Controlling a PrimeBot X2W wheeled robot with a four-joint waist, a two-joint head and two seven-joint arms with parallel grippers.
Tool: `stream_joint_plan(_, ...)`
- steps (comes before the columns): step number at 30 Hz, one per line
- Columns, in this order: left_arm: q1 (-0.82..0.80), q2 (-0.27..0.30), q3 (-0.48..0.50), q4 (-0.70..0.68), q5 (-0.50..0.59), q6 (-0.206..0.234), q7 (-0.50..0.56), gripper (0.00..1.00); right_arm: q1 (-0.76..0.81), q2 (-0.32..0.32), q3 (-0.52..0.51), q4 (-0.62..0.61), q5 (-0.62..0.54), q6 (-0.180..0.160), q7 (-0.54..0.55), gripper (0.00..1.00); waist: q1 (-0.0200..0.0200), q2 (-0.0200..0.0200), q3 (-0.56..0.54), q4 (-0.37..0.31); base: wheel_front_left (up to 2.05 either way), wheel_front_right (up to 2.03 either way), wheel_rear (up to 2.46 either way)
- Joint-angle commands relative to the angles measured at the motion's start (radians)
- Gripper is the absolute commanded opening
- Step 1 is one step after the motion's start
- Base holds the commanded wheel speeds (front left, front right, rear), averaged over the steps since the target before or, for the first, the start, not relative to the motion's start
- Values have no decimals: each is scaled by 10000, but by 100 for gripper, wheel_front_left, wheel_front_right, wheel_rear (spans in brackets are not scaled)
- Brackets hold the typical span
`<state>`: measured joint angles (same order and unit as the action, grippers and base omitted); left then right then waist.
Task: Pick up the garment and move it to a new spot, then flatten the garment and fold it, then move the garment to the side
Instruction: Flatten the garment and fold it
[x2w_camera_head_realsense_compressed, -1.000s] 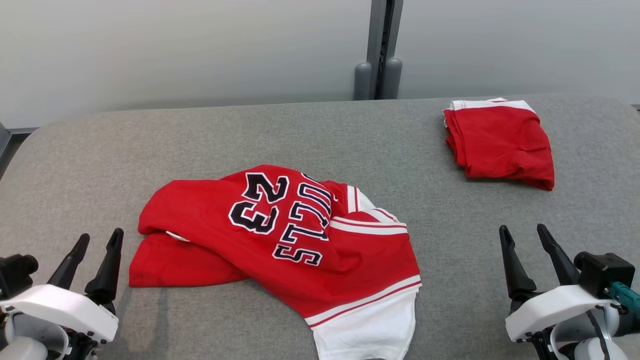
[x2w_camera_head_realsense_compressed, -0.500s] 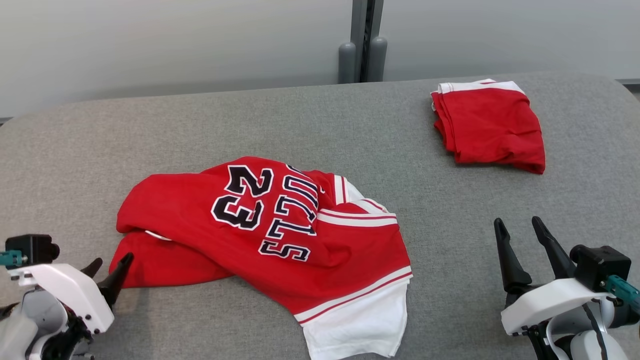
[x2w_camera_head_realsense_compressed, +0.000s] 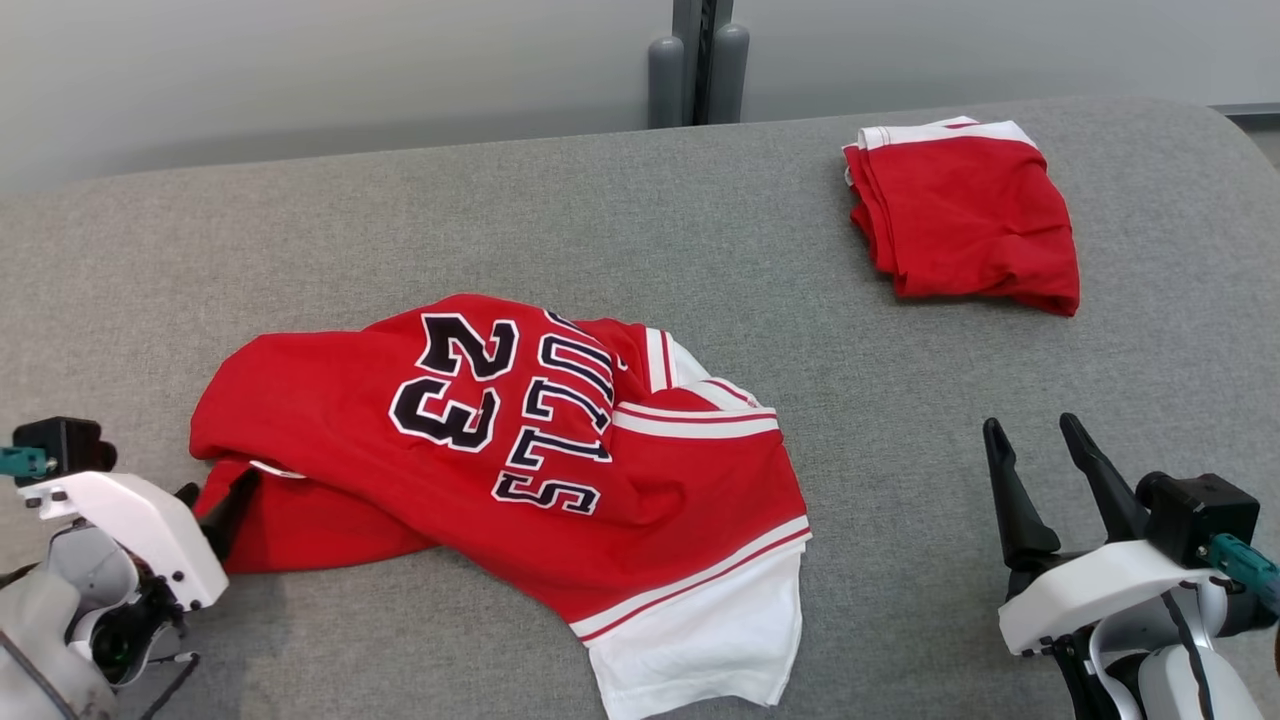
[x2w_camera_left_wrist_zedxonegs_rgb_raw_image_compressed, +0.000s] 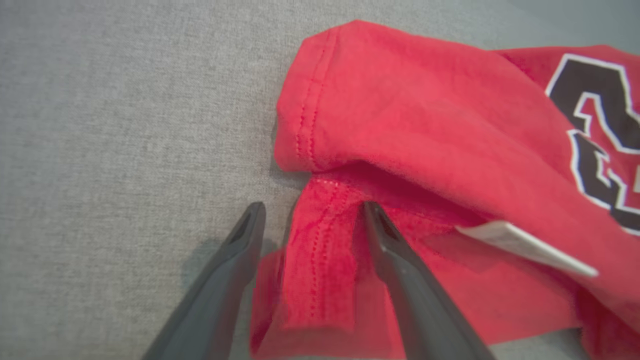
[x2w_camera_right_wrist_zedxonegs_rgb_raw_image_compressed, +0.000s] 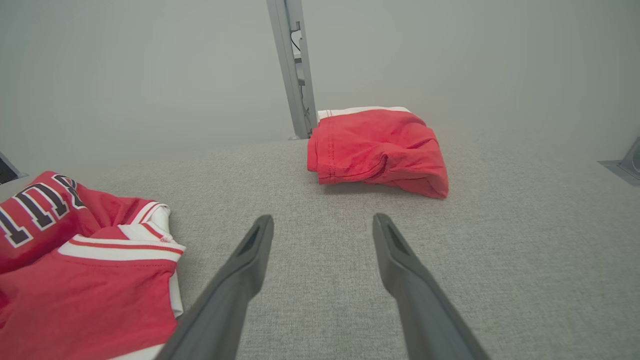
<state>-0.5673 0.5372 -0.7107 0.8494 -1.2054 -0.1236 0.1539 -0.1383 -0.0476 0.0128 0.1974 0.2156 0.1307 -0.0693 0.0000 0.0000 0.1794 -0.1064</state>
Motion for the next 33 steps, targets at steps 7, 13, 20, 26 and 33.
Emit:
stream_joint_plan(7,-200,-111,-465,-328,-176,-74,-48,100,-69,-59,-19,-59,-50,4,67,100,0,0,13,198,0,0,0)
stream_joint_plan(13,-263,4,-708,-634,-240,-77,-421,65,-122,-59,14,-13,-1,4,14,100,0,0,5,344,0,0,0)
stream_joint_plan(20,-153,61,-1021,-941,-422,-79,-675,0,-120,-57,-40,118,39,4,-18,100,0,0,-147,529,0,0,0)
stream_joint_plan(26,158,241,-1201,-1361,-545,-80,-1166,0,-22,-60,-20,264,76,4,-43,100,0,0,-419,673,0,0,0)
stream_joint_plan(33,1042,989,-1319,-3126,-738,-79,-2223,0,156,-57,-132,259,79,4,-82,100,0,0,-573,861,0,0,0)
